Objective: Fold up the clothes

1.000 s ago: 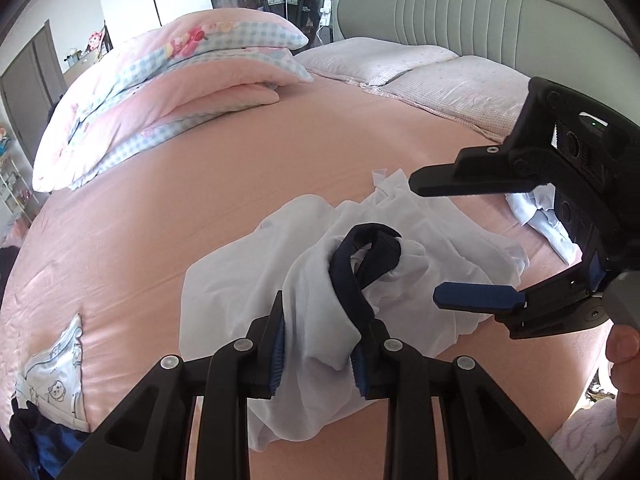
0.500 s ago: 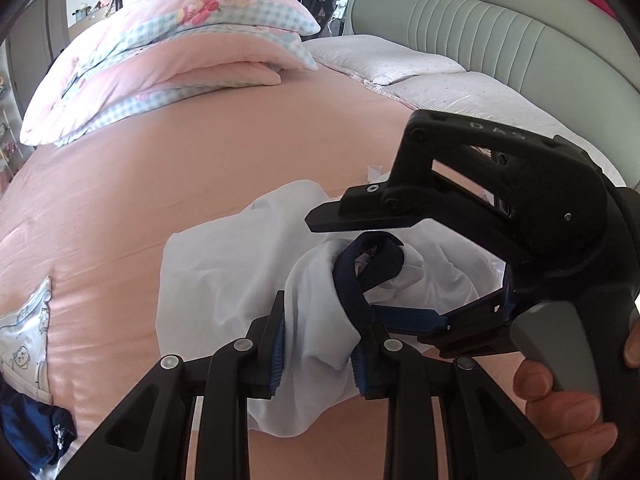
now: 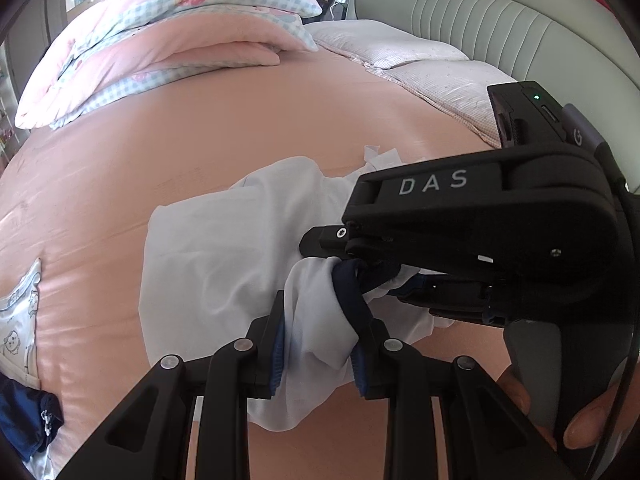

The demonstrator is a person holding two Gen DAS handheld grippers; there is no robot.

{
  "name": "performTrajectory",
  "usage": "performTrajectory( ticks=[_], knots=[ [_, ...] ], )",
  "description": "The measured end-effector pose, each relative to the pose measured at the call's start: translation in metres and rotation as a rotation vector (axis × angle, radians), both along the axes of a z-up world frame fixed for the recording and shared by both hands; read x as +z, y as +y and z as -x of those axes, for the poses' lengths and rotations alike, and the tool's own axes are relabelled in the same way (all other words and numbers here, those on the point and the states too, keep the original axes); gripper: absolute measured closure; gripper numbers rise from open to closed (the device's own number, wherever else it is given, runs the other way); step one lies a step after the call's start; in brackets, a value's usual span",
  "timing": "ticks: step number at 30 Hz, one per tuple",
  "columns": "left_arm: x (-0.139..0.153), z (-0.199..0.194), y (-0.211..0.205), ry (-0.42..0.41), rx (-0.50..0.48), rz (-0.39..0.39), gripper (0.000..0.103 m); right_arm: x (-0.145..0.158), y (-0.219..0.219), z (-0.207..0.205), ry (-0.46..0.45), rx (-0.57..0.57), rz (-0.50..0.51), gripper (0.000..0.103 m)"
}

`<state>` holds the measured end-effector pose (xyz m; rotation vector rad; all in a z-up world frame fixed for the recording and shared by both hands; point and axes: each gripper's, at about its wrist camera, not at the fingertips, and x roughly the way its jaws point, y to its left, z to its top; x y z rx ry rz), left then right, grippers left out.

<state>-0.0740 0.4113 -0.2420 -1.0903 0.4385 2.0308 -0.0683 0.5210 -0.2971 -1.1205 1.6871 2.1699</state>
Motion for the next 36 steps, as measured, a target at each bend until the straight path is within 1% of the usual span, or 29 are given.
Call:
performTrajectory(
  ticks=[3, 5, 11, 13, 15, 18, 21, 26, 29, 36],
  knots=[
    [-0.001, -0.002, 0.002, -0.011, 0.001, 0.003, 0.079, 0.005, -0.001, 0.001, 0.000, 0.021, -0.055, 0.075],
    [0.000, -0.004, 0.004, -0.005, -0.001, 0.008, 0.079, 0.012, -0.003, 0.003, -0.005, 0.054, -0.115, 0.076],
    [0.006, -0.009, 0.010, 0.003, -0.002, 0.006, 0.079, 0.037, -0.007, 0.008, 0.033, 0.128, -0.271, 0.076],
    [0.008, -0.011, 0.012, 0.003, 0.002, -0.002, 0.079, 0.045, -0.008, 0.008, 0.035, 0.150, -0.324, 0.076],
    [0.010, -0.013, 0.012, -0.014, 0.009, -0.027, 0.079, 0.052, -0.007, 0.008, 0.036, 0.163, -0.365, 0.076],
    [0.012, -0.012, 0.014, -0.056, 0.021, -0.059, 0.079, 0.058, -0.002, 0.003, 0.056, 0.162, -0.378, 0.076],
    [0.014, -0.013, 0.017, -0.073, 0.024, -0.073, 0.079, 0.061, 0.002, 0.002, 0.057, 0.169, -0.397, 0.076],
    [0.019, -0.017, 0.025, -0.071, 0.017, -0.084, 0.079, 0.065, 0.014, -0.003, 0.076, 0.169, -0.391, 0.076],
    [0.020, -0.017, 0.033, -0.085, 0.018, -0.095, 0.079, 0.072, 0.021, -0.007, 0.096, 0.171, -0.402, 0.076],
    [0.020, -0.020, 0.052, -0.107, 0.008, -0.106, 0.079, 0.082, 0.036, -0.010, 0.085, 0.202, -0.447, 0.076]
  ],
)
